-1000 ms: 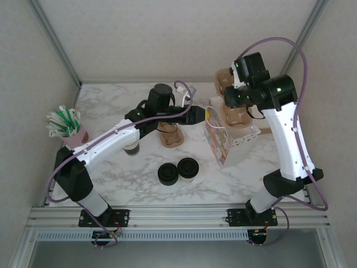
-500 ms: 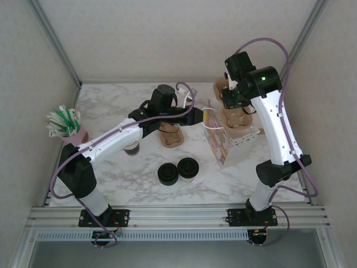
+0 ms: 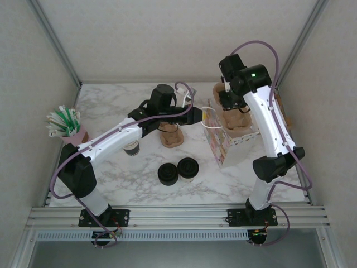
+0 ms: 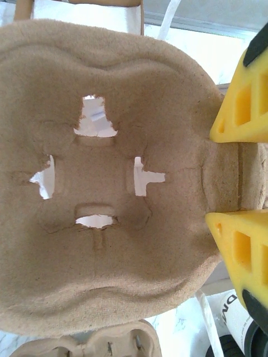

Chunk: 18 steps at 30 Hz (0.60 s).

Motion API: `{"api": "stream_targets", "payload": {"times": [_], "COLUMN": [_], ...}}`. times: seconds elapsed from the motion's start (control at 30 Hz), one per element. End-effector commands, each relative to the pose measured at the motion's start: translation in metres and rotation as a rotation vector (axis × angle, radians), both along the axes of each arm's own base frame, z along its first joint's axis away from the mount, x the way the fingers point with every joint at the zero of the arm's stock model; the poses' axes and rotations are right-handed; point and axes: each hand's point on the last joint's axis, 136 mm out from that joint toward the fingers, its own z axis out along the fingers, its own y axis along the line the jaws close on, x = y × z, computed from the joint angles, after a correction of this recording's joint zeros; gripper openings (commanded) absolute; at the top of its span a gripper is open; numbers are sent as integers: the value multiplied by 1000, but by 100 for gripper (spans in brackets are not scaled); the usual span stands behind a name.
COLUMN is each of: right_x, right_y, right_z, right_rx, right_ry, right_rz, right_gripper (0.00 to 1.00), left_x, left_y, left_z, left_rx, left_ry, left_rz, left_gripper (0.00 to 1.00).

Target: Pack the takeout coffee

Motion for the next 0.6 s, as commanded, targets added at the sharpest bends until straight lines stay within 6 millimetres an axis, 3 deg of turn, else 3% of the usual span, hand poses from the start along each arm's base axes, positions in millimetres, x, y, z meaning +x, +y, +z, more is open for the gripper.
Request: {"api": "stream_targets", "payload": {"times": [0.0, 0.27, 0.57], "right_x": [-1, -9, -17], "right_y": [-8, -8, -4], "right_z": [-10, -15, 2], "right_rx": [-53, -39, 26], "right_ry": [33, 49, -24], "right_rz": [-3, 7, 32], "right_gripper": [28, 27, 27], "left_x": [5, 6, 8], "left_y": [2, 3, 3], "left_z": [-3, -6, -7], "left_rx": [1, 5, 6], "left_ry": [-20, -15, -9], "left_rz": [2, 6, 13], "left_gripper": [1, 0, 0]}}
